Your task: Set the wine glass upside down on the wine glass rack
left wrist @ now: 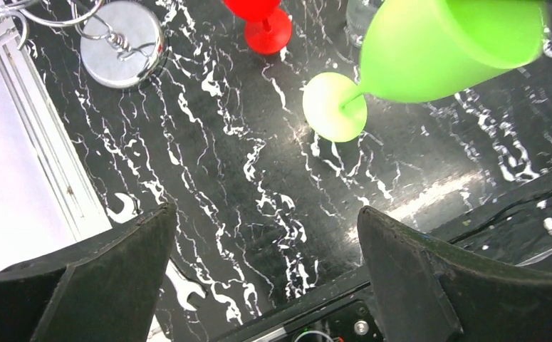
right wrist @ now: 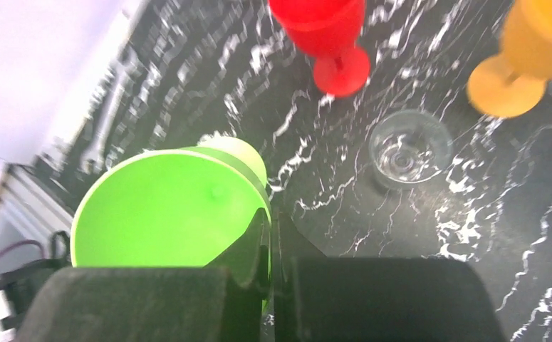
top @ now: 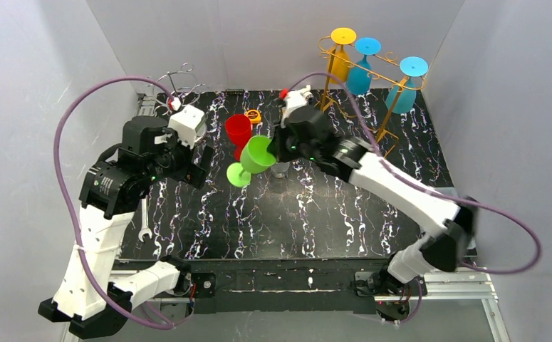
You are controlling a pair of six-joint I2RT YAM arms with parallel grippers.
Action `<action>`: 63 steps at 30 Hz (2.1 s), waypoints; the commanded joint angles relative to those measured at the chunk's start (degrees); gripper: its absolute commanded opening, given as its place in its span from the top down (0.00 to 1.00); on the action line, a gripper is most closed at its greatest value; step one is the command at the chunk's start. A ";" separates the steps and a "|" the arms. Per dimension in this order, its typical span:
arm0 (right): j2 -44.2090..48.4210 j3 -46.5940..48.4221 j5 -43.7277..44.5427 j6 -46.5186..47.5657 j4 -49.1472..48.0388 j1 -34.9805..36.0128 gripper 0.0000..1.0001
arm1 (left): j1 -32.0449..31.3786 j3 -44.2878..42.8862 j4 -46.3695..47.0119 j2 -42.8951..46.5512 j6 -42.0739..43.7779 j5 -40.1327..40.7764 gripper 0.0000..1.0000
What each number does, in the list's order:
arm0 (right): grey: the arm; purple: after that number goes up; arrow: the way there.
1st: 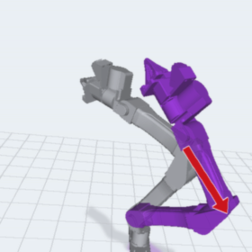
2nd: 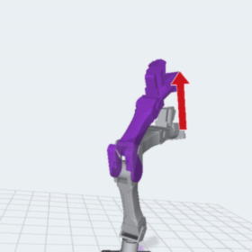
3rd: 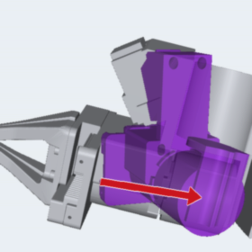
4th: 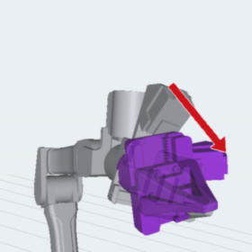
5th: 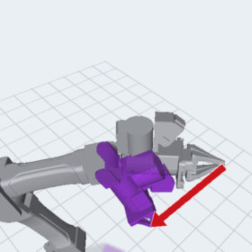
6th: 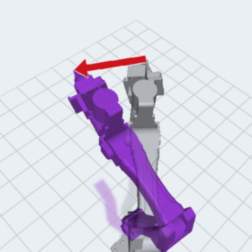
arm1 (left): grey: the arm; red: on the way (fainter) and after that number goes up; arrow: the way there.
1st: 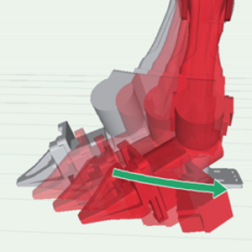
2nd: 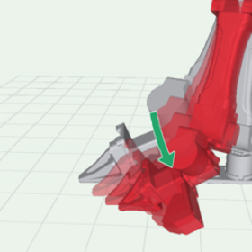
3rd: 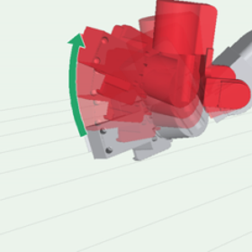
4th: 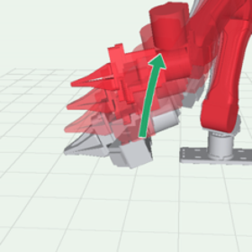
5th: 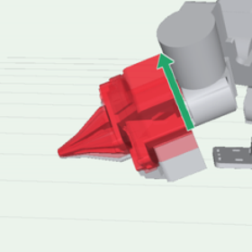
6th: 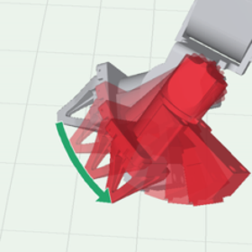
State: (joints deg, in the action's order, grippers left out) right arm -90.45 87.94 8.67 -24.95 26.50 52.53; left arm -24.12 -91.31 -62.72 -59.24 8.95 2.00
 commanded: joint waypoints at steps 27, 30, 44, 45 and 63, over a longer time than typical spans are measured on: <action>39.24 -16.54 6.94 1.50 -24.77 0.11 0.99 | 1.09 -13.25 16.27 -15.25 -21.72 -33.45 0.24; 38.66 -16.68 5.85 1.07 -25.03 0.11 0.99 | 1.55 -14.29 16.63 -15.75 -21.68 -34.97 0.39; 36.78 -17.56 1.24 -0.08 -19.71 0.11 0.34 | 2.32 -15.43 17.69 -15.61 -4.71 -42.06 1.00; 36.77 -17.24 0.66 0.96 -17.07 0.11 0.20 | 2.32 -15.46 18.03 -15.14 -1.97 -40.91 1.00; 50.28 -21.86 -12.48 8.67 3.91 0.11 0.02 | 1.72 5.17 41.77 -2.38 46.51 -46.18 1.00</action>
State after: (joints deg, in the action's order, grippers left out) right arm -42.11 62.74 -0.27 -17.34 37.58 52.73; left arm -21.67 -90.19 -26.76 -64.62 44.16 -37.34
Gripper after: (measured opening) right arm 0.983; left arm 0.036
